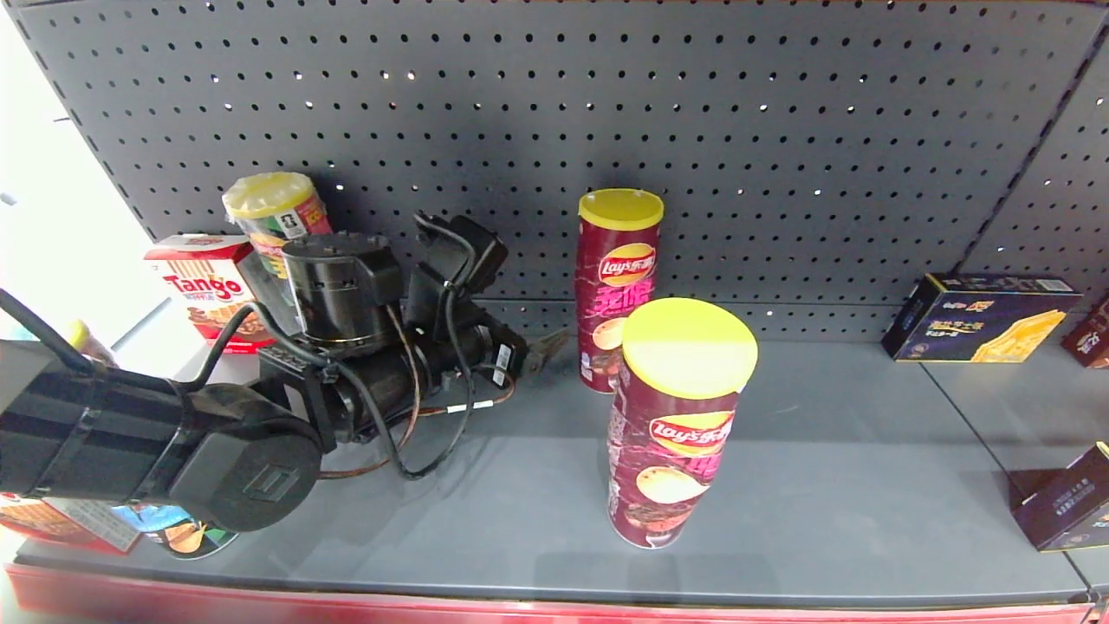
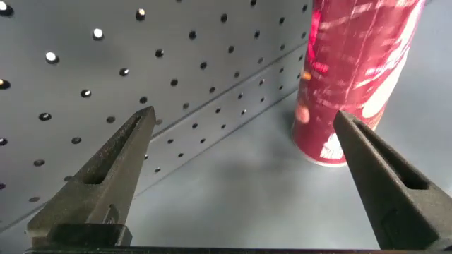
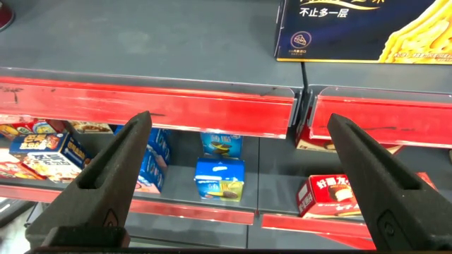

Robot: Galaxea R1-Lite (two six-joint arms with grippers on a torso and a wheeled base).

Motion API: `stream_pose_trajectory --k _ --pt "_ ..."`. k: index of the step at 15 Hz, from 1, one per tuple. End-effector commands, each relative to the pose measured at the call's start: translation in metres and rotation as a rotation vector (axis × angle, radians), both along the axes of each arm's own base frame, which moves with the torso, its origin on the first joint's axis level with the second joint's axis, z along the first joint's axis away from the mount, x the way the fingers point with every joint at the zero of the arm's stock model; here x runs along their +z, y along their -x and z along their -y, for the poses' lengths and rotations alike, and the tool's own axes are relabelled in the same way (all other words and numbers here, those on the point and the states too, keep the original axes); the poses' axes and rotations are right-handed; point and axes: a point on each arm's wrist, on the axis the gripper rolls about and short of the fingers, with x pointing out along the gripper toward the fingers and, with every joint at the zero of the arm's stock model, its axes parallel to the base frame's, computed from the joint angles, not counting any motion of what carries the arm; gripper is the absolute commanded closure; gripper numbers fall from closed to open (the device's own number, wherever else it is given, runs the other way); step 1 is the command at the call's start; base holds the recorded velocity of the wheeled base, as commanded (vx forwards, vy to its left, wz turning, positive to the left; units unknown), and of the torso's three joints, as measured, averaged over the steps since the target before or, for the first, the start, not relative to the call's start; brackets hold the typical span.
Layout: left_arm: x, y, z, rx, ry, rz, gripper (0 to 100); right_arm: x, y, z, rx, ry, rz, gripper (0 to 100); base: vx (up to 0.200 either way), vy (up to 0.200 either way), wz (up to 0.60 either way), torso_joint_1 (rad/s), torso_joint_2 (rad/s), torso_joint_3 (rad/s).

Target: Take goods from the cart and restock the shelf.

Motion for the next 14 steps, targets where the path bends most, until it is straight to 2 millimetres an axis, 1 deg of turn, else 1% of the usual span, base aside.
stream_pose_trajectory --k 1,6,10,14 --pt "-0.005 -0.002 0.003 -0.003 -0.006 -0.011 0 0.000 0.000 0.000 0.001 0.000 -0.002 0 0.000 0.000 0.00 0.000 0.00 0.000" --pt "-0.013 -0.010 0.009 -0.008 -0.017 -0.031 0 0.000 0.000 0.000 0.001 0.000 -0.003 0 0.000 0.000 0.00 0.000 0.00 0.000" --pt "-0.013 -0.017 0.015 -0.012 -0.019 -0.034 0 0.000 0.000 0.000 0.001 0.000 -0.002 0 0.000 0.000 0.00 0.000 0.00 0.000" --pt "-0.014 -0.017 0.013 -0.008 -0.020 -0.036 0 0.000 0.000 0.000 0.001 0.000 -0.002 0 0.000 0.000 0.00 0.000 0.00 0.000"
